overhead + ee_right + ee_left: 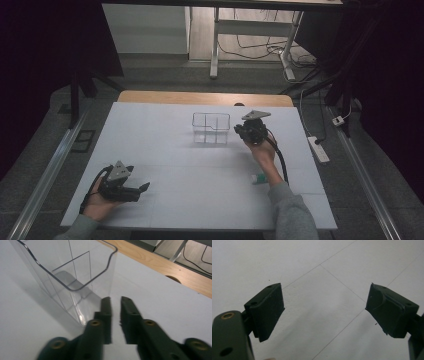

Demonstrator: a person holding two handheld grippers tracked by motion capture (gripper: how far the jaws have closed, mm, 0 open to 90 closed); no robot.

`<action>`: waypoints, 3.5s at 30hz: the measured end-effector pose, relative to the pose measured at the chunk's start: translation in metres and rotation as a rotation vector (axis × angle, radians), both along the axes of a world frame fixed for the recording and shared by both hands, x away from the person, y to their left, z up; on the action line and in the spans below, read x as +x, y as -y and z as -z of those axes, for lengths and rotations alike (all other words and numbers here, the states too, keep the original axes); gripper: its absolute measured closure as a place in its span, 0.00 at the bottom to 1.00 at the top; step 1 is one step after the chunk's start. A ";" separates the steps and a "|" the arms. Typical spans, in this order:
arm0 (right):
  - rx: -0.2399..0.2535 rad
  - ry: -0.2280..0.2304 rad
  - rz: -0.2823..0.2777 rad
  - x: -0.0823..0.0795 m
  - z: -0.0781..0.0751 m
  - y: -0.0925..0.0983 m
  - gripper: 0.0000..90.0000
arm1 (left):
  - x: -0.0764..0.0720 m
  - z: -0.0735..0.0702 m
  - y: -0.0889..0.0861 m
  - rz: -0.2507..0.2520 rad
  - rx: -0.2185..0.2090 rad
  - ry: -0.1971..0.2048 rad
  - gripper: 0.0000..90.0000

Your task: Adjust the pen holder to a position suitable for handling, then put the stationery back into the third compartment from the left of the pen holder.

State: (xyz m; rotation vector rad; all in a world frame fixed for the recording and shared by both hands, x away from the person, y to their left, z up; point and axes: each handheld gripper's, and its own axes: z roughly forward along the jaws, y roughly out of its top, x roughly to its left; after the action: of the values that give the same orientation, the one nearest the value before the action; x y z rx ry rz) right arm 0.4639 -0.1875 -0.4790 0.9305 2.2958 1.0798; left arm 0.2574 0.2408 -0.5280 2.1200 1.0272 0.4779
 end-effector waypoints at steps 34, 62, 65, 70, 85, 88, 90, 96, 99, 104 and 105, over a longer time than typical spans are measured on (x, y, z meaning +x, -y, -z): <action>-0.086 -0.056 -0.228 -0.062 -0.029 0.091 0.33 | 0.004 0.001 0.002 -0.004 0.005 -0.008 0.16; -0.324 -0.217 -0.423 -0.084 -0.030 0.111 0.36 | 0.006 0.001 0.004 0.005 0.003 -0.008 0.16; -0.362 -0.237 -0.432 -0.085 -0.026 0.111 0.37 | 0.006 0.001 0.004 0.006 0.002 -0.008 0.16; -0.423 -0.273 -0.457 -0.085 -0.019 0.109 0.38 | 0.006 0.001 0.003 0.008 0.002 -0.007 0.16; -0.524 -0.331 -0.499 -0.084 -0.002 0.098 0.47 | 0.006 0.001 0.004 0.012 -0.002 -0.018 0.16; -0.540 -0.322 -0.508 -0.083 0.000 0.097 0.50 | 0.006 0.002 0.005 0.018 0.001 -0.022 0.16; -0.548 -0.317 -0.516 -0.083 0.001 0.097 0.53 | 0.007 0.002 0.005 0.019 0.003 -0.026 0.16; -0.577 -0.307 -0.533 -0.083 0.006 0.094 0.62 | 0.006 0.002 0.005 0.022 0.007 -0.029 0.16; -0.596 -0.284 -0.546 -0.084 0.008 0.094 0.68 | 0.006 0.002 0.005 0.023 0.008 -0.032 0.16; -0.600 -0.267 -0.571 -0.086 0.008 0.095 0.71 | 0.006 0.003 0.006 0.025 0.010 -0.034 0.16; -0.598 -0.261 -0.578 -0.086 0.007 0.095 0.71 | 0.006 0.003 0.006 0.024 0.010 -0.033 0.16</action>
State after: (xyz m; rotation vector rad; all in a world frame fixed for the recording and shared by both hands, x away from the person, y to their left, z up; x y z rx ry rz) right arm 0.3777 -0.2822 -0.4865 0.1749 2.9486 0.3940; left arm 0.2636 0.2351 -0.5306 2.1535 1.0183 0.4379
